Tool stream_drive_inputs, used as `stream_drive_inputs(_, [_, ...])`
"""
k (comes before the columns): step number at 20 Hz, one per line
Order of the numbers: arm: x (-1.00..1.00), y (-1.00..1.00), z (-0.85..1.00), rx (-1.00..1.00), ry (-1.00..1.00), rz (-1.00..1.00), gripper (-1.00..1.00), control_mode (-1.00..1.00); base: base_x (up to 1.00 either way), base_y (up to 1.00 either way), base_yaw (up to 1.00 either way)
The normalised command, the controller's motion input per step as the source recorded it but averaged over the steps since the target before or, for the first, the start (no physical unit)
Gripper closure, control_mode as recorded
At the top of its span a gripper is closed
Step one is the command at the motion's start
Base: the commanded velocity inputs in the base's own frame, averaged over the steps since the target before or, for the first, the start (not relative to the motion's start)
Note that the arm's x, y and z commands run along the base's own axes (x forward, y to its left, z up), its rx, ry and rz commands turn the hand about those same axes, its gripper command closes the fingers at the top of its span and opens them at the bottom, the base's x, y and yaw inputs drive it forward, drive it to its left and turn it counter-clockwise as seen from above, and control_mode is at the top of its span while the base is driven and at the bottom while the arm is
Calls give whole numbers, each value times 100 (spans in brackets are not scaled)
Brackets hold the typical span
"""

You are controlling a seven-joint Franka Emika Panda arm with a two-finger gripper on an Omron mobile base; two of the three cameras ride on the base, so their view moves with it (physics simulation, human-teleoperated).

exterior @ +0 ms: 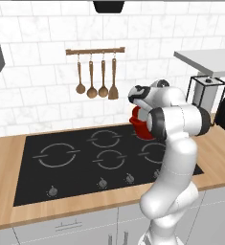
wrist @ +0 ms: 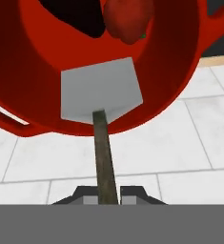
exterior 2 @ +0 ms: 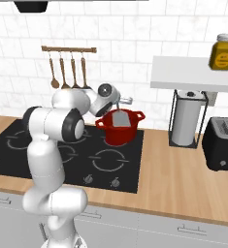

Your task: Put the avocado and bell pepper in the pot. Retrieve the spatula and lightly stir the vegetables in the pot.

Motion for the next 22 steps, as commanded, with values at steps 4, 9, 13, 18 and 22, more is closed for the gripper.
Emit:
stream_drive_inputs(4, [7,0,-24,1,-22,0,100,-100,0,0,0])
stream_drive_inputs(9, [0,-16,-4,3,-24,0,100,-100,0,0,0])
stream_drive_inputs(13, [0,-46,16,14,-15,0,100,-100,0,0,0])
stream_drive_inputs(18, [-1,-66,9,11,0,0,100,-100,0,0,0])
stream_drive_inputs(22, [-44,-54,-20,3,0,0,100,-100,0,0,0])
